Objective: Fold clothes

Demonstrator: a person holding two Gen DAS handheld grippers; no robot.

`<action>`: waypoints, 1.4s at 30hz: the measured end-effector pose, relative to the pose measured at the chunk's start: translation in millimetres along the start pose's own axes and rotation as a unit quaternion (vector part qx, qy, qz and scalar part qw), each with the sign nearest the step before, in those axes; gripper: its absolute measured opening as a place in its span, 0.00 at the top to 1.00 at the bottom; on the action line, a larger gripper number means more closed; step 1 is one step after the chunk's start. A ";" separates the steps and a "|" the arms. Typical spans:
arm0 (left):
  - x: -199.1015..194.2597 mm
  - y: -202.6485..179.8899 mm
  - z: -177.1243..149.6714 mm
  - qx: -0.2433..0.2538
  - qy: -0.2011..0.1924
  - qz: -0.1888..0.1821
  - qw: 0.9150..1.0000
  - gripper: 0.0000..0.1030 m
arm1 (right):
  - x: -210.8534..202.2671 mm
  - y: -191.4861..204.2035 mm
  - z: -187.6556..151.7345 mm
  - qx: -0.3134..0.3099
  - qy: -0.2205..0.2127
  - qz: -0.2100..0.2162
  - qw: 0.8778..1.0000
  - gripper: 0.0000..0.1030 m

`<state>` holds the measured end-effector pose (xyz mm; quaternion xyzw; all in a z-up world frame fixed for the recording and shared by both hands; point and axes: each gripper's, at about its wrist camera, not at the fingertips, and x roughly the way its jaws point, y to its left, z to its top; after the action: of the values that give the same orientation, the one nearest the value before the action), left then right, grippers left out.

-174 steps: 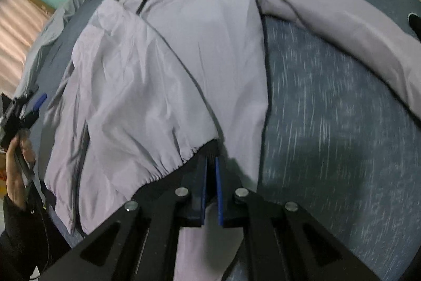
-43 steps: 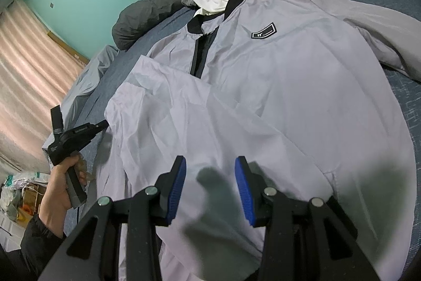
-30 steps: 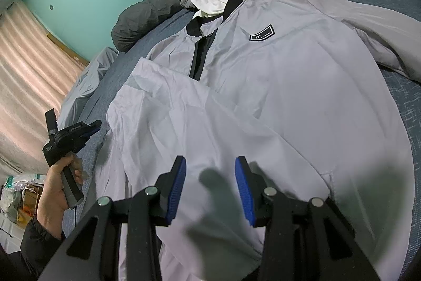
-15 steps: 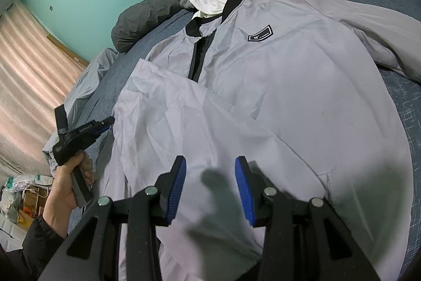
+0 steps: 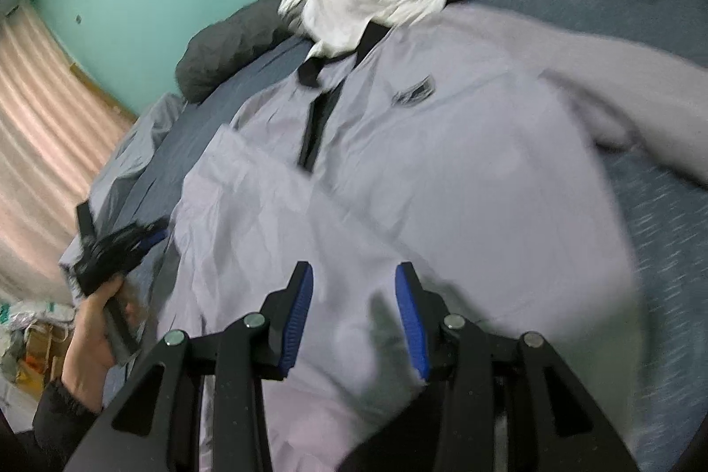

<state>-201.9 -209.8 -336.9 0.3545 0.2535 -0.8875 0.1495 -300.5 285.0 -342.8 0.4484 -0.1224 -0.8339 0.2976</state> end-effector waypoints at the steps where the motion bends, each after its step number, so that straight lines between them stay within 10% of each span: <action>1: -4.6 -1.5 -4.7 0.004 0.003 -0.001 1.000 0.59 | -5.5 -5.2 2.2 0.002 -0.002 -0.013 1.000 0.59; 12: -36.9 4.9 -44.4 0.008 0.028 -0.020 0.999 0.57 | -16.6 -40.6 -26.2 0.022 0.073 -0.016 0.997 0.46; 14: -40.0 7.6 -45.9 0.005 0.028 -0.020 0.999 0.57 | -12.7 -38.8 -31.3 0.018 0.087 0.000 0.996 0.53; 17: -43.6 12.6 -46.6 0.001 0.030 -0.021 0.999 0.57 | -7.4 -39.0 -38.0 0.019 0.104 -0.007 0.994 0.95; 27: -45.8 25.7 -39.5 -0.015 0.033 -0.035 0.999 0.57 | -68.0 -21.9 -66.0 0.012 0.087 -0.008 0.996 0.95; 42: -19.0 38.1 -7.7 -0.021 0.031 -0.044 0.998 0.50 | -54.0 -34.3 -72.9 0.031 0.112 -0.048 0.992 0.83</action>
<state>-167.3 -235.4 -341.4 0.3667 0.2920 -0.8764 0.1101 -231.2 349.5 -364.0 0.5533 -0.0927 -0.7876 0.2548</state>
